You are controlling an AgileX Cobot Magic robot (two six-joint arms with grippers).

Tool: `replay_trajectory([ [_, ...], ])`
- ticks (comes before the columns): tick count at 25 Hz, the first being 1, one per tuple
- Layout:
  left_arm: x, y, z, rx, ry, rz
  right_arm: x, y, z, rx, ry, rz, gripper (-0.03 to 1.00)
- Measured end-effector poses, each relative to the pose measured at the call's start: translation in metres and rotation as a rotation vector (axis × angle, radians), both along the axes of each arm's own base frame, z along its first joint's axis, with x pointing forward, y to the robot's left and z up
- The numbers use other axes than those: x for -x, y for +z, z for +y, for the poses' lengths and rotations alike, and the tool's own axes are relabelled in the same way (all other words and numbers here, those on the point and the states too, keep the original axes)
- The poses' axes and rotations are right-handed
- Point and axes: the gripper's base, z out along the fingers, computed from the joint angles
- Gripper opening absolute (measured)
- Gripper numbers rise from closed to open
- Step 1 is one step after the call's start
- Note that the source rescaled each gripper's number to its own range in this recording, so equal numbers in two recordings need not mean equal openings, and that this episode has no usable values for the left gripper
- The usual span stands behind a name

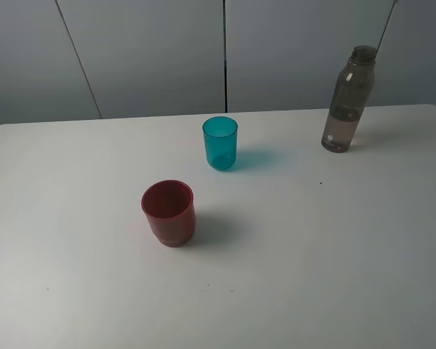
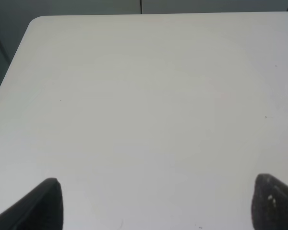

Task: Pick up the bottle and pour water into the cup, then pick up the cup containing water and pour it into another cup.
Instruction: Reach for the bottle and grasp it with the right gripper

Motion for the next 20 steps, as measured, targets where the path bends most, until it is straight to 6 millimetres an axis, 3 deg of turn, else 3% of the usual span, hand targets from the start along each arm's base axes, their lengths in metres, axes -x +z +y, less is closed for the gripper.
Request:
replay_trajectory([
  [4, 0.000, 0.000, 0.000, 0.000, 0.000, 0.000, -0.014, 0.007, 0.001, -0.004, -0.003, 0.080, 1.00],
  [7, 0.000, 0.000, 0.000, -0.002, -0.001, 0.000, -0.034, 0.026, 0.002, 0.000, -0.001, 0.108, 1.00],
  [13, 0.000, 0.000, 0.000, -0.003, -0.002, 0.000, -0.094, 0.063, 0.006, -0.002, 0.013, 0.028, 1.00],
  [17, 0.000, 0.000, 0.000, -0.003, -0.002, 0.000, -0.138, 0.061, 0.010, -0.031, 0.027, -0.007, 1.00],
  [20, 0.000, 0.000, 0.000, -0.002, -0.001, 0.000, -0.169, 0.045, 0.013, -0.042, 0.034, 0.058, 1.00],
])
